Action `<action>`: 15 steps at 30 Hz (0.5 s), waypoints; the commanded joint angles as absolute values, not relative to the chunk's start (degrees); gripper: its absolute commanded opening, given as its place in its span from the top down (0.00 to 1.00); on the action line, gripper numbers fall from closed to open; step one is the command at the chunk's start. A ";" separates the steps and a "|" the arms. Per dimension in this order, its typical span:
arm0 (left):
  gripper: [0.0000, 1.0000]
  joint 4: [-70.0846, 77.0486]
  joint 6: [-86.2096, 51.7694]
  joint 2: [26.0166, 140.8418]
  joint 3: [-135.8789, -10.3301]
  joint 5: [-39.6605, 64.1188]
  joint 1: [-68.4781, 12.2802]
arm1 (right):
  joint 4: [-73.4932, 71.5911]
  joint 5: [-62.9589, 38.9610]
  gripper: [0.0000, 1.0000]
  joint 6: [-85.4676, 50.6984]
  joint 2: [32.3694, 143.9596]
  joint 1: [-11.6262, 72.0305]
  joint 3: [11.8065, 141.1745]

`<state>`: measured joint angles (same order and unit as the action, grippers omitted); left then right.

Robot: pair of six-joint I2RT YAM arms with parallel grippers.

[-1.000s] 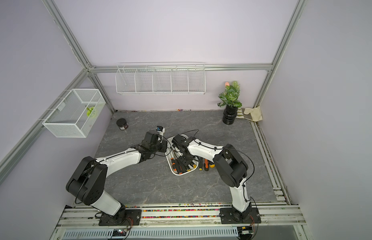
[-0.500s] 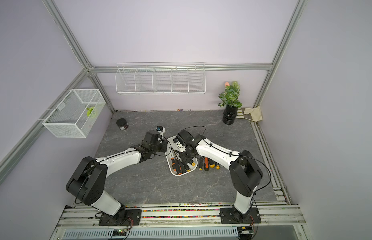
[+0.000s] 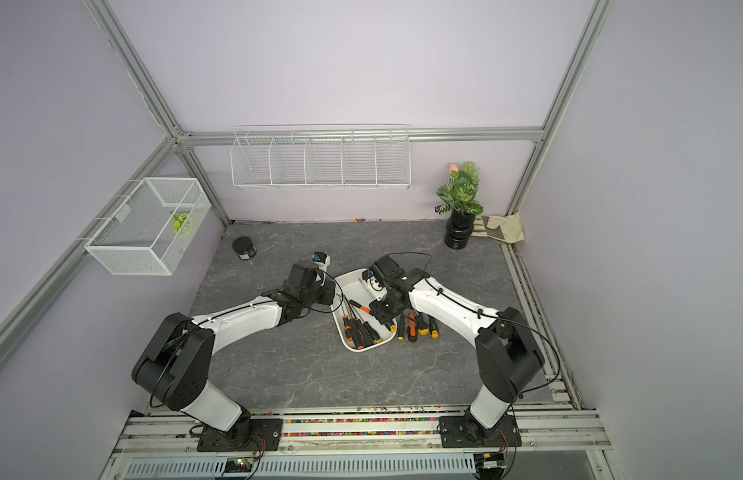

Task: Take out the screwdriver from the storage box
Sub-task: Pick up the screwdriver from the storage box, then place the screwdriver at the center of the board.

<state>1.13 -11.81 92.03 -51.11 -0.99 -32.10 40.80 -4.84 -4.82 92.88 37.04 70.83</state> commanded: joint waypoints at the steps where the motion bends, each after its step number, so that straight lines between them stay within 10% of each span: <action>1: 1.00 2.38 -10.81 92.10 -51.91 -1.31 -32.08 | 39.38 -5.38 1.00 -7.17 87.13 34.11 68.35; 15: 1.00 2.26 -10.76 91.58 -51.94 -1.48 -32.00 | 43.55 -2.52 1.00 -5.23 84.86 17.68 62.68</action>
